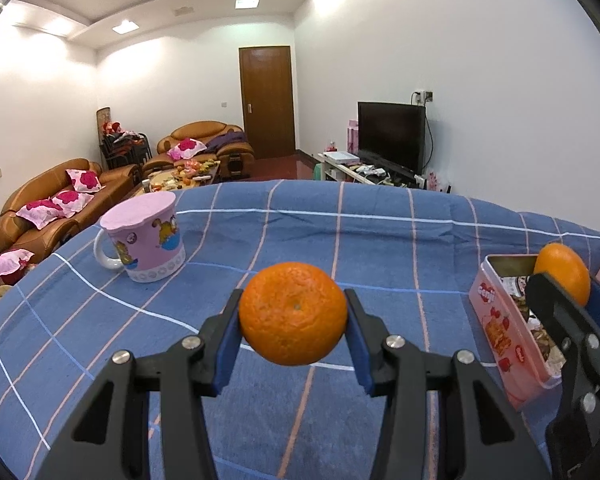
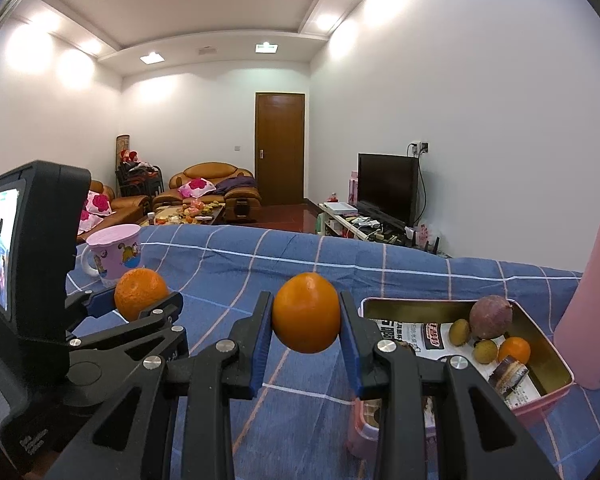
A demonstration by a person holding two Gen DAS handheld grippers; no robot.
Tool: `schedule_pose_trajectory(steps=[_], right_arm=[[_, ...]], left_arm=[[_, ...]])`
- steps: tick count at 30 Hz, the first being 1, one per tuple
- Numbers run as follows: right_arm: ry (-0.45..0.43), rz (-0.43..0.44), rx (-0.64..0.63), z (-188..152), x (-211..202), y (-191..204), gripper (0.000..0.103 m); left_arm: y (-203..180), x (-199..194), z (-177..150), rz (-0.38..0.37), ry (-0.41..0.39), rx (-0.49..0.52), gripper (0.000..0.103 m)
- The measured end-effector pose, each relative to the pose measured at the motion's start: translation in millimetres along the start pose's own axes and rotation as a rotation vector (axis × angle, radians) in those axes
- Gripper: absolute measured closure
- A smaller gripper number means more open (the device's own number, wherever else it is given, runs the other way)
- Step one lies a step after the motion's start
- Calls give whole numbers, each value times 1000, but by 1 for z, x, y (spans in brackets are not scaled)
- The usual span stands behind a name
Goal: Organize fruits
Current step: 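Carry both oranges in the left and right tools over the tin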
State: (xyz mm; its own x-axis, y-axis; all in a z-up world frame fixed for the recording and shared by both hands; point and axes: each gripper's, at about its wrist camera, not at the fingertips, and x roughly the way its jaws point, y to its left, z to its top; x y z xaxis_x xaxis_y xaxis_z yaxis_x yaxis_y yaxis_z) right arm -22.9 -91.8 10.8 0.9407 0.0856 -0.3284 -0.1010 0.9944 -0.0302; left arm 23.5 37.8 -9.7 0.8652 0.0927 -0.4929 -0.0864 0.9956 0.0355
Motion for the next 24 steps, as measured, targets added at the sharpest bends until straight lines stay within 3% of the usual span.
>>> schedule_pose_trajectory(steps=[24], right_arm=[[18,-25,25,-5,-13,-14,69]], left_arm=[[-21,-17,-7,-34,-28,26,54]])
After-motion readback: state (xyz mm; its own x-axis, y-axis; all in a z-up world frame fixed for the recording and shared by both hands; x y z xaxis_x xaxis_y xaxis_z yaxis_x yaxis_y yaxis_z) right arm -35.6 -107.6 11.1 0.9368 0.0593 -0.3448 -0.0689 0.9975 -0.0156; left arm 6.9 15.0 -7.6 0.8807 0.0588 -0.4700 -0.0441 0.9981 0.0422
